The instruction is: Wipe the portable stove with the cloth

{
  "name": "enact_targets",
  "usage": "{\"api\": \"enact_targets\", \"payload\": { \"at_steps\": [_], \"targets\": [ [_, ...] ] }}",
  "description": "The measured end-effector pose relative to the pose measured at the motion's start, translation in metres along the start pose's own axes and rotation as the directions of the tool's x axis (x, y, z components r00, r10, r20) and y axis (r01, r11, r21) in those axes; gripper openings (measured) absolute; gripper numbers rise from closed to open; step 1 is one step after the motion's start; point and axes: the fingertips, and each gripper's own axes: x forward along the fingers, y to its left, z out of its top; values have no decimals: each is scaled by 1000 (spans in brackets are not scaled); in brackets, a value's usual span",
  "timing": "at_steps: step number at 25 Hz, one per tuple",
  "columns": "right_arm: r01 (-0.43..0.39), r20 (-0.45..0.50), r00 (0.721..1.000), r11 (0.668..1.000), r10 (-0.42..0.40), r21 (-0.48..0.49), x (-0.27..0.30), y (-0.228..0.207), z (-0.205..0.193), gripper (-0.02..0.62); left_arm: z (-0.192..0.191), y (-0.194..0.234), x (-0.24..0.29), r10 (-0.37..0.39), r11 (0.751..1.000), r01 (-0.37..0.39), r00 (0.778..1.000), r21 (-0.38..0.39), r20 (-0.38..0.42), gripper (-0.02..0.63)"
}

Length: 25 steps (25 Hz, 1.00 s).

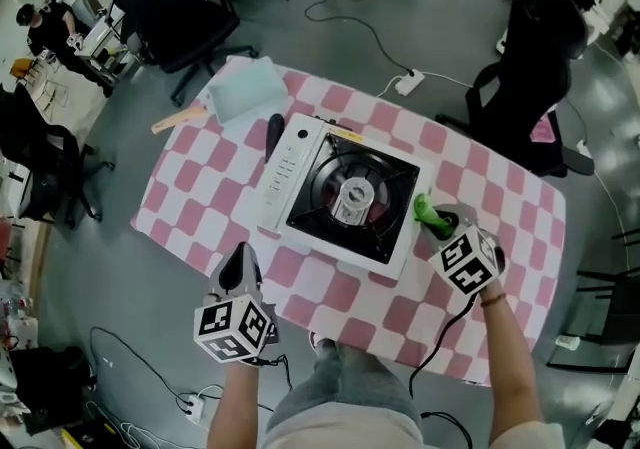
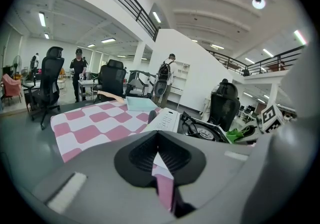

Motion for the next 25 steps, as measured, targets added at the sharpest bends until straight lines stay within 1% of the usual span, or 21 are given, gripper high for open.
{"api": "enact_targets", "payload": {
  "at_steps": [15,25],
  "targets": [
    [-19,1,1000,1000,19,-11,-11,37,0,78,-8,-4,-20,-33,999,33,999,19,-9,0],
    [-28,-22,999,999,27,-32,-20,62,-2,78,-14,2,-33,-41,999,42,999,15,-13,0]
  ]
}}
